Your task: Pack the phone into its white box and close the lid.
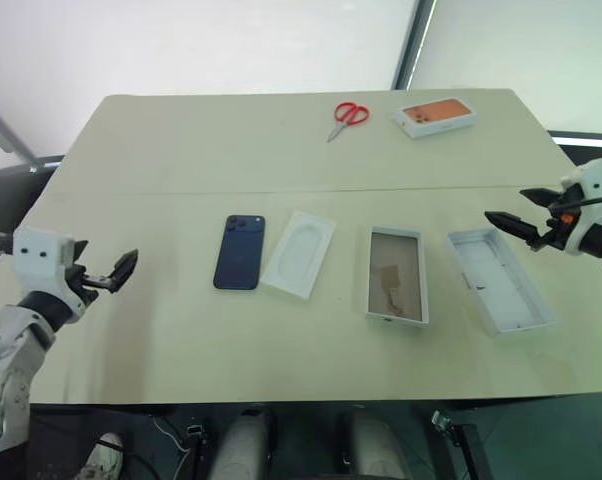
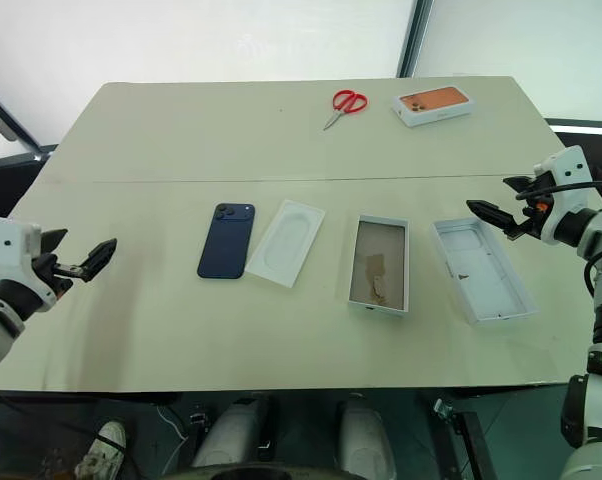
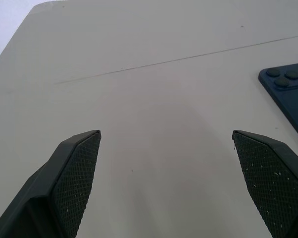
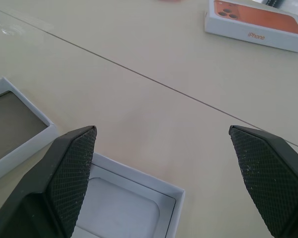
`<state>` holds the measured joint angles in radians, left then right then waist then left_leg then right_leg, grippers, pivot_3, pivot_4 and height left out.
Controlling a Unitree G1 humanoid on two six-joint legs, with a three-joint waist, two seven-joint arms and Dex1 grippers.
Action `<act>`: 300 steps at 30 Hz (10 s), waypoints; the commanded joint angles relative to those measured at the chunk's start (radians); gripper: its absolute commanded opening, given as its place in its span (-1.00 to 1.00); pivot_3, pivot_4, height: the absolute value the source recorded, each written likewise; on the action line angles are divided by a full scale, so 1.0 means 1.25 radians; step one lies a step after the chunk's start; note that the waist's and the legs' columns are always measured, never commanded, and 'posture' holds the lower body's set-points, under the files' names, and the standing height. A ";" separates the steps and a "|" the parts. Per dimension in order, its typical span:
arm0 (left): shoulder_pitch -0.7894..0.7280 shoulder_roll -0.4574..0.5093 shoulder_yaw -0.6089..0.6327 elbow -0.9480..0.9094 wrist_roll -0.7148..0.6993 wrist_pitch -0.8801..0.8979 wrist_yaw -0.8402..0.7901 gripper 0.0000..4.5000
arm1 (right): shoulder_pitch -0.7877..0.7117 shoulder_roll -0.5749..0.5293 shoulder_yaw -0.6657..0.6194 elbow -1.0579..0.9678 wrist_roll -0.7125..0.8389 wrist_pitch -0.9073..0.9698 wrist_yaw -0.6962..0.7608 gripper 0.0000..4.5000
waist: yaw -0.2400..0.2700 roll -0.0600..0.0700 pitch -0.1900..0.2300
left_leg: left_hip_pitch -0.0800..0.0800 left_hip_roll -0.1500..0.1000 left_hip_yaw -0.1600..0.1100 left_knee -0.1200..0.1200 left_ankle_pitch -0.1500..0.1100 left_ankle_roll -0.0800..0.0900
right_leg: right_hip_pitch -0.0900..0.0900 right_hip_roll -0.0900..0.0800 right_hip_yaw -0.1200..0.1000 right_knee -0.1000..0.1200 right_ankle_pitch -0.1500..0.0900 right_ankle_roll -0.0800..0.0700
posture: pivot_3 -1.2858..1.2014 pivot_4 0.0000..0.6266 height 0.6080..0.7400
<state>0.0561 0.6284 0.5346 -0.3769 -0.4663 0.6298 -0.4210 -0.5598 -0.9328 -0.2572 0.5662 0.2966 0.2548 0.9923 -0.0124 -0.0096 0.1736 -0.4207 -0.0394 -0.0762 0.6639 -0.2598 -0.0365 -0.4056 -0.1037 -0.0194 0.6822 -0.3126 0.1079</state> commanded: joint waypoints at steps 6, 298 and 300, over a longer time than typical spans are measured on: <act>0.018 -0.012 0.016 -0.052 -0.010 0.000 0.017 0.98 | -0.036 -0.007 0.000 -0.017 -0.002 -0.007 0.004 0.99 | 0.000 0.000 0.000 | 0.000 0.000 0.000 0.000 0.000 0.000 | 0.000 0.000 0.000 0.000 0.000 0.000 | 0.03 -0.52 0.35; -0.146 -0.032 -0.476 -0.049 0.048 -0.116 -0.298 1.00 | 0.125 0.055 0.376 -0.502 -0.404 -0.115 -0.040 -0.99 | 0.000 -0.001 0.000 | 0.002 0.000 0.000 0.001 0.000 0.000 | 0.001 0.001 0.001 0.001 0.000 0.001 | 0.03 -0.52 0.35; -0.147 -0.032 -0.477 -0.048 0.049 -0.116 -0.297 1.00 | 0.117 0.047 0.371 -0.498 -0.411 -0.119 -0.040 -0.99 | 0.000 -0.001 0.000 | 0.002 0.000 0.000 0.001 0.000 0.000 | 0.001 0.001 0.001 0.001 0.000 0.001 | 0.03 -0.52 0.35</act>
<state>-0.1206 0.5868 -0.0619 -0.4142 -0.4040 0.4937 -0.7940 -0.4082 -0.8553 0.2270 -0.0357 -0.2182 0.1179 0.9323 -0.0128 -0.0108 0.1737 -0.4186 -0.0393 -0.0757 0.6655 -0.2599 -0.0361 -0.4037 -0.1023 -0.0187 0.6829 -0.3124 0.1093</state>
